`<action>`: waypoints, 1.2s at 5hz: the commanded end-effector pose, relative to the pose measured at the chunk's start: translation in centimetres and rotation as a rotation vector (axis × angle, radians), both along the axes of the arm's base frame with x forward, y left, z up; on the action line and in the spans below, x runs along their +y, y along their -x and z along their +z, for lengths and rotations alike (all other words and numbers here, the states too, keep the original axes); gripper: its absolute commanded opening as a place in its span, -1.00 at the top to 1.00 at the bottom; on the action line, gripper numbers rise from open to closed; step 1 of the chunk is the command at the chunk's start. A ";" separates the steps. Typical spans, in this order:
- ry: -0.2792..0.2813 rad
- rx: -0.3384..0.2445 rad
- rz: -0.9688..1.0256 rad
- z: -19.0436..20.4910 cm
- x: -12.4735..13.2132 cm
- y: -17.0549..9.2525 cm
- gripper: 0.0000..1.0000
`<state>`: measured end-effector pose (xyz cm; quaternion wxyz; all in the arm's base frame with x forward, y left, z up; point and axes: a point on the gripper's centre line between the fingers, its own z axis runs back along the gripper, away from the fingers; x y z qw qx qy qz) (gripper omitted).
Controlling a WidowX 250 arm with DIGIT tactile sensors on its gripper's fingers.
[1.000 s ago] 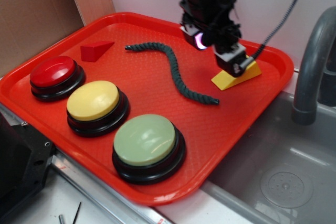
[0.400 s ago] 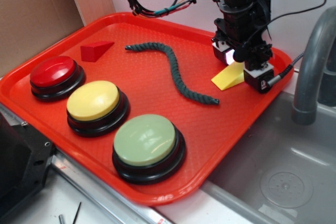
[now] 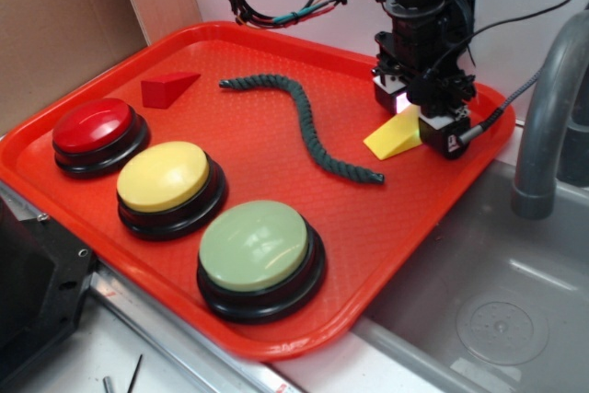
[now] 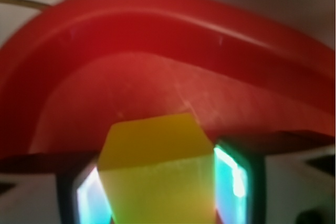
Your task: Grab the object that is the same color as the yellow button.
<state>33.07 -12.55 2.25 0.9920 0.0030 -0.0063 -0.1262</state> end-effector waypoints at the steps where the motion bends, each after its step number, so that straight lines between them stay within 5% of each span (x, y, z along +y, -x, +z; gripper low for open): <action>1: -0.090 0.054 0.119 10.1 2.4 -0.1 1.00; 2: -0.063 0.095 0.164 13.8 4.4 1.0 1.00; 4: 0.029 -0.031 0.342 21.6 9.7 6.1 1.00; 5: 0.034 -0.107 0.410 23.0 10.8 8.1 1.00; 6: -0.016 -0.106 0.419 22.7 10.7 8.2 1.00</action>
